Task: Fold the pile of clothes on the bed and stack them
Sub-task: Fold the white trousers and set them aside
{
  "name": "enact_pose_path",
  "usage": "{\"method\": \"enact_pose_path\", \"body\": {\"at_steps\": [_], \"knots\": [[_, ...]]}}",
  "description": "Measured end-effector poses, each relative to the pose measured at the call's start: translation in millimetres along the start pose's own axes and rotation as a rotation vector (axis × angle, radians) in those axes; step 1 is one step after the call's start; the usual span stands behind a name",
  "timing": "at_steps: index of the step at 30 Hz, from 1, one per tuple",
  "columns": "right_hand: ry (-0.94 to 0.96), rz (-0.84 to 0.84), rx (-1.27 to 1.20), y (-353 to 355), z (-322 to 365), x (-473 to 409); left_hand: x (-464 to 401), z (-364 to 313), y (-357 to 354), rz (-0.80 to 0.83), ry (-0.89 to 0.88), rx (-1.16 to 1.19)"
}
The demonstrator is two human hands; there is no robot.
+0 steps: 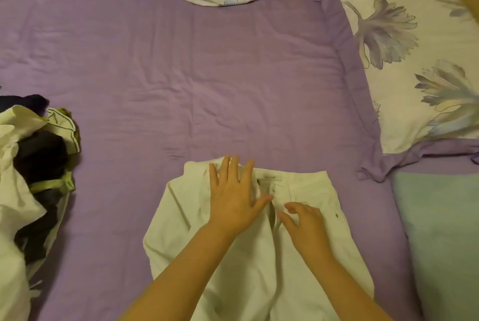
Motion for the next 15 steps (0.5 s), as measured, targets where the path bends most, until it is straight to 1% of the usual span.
{"method": "enact_pose_path", "body": {"at_steps": [2, 4, 7, 9, 11, 13, 15], "knots": [[-0.059, -0.039, -0.064, -3, 1, 0, 9, -14, -2, -0.067, -0.011, -0.087], [-0.089, -0.050, -0.083, -5, 2, -3, 27, -29, -12, -0.140, 0.010, -0.053], [-0.134, 0.023, -0.083, -11, -1, -8, 52, -34, -33, -0.102, 0.077, 0.011], [-0.174, 0.082, -0.069, -15, -7, -11, 59, -24, -44, -0.092, 0.050, 0.020], [-0.185, 0.101, -0.071, -16, -12, -12, 58, -8, -50, -0.111, 0.006, 0.020], [-0.166, 0.093, -0.115, -12, -14, -12, 56, 10, -57, -0.070, 0.041, 0.065], [-0.121, 0.043, -0.119, -10, -15, -10, 54, 24, -66, 0.074, 0.116, 0.136]]}}
Point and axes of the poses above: each hand's wrist, its own x-axis away from the middle knuckle, its own y-axis out of the back of the hand, z = x × y, the point moved 2 cm from there along -x, towards the middle knuckle, and after that the axes turned 12 degrees about -y, right-handed, at the moved point
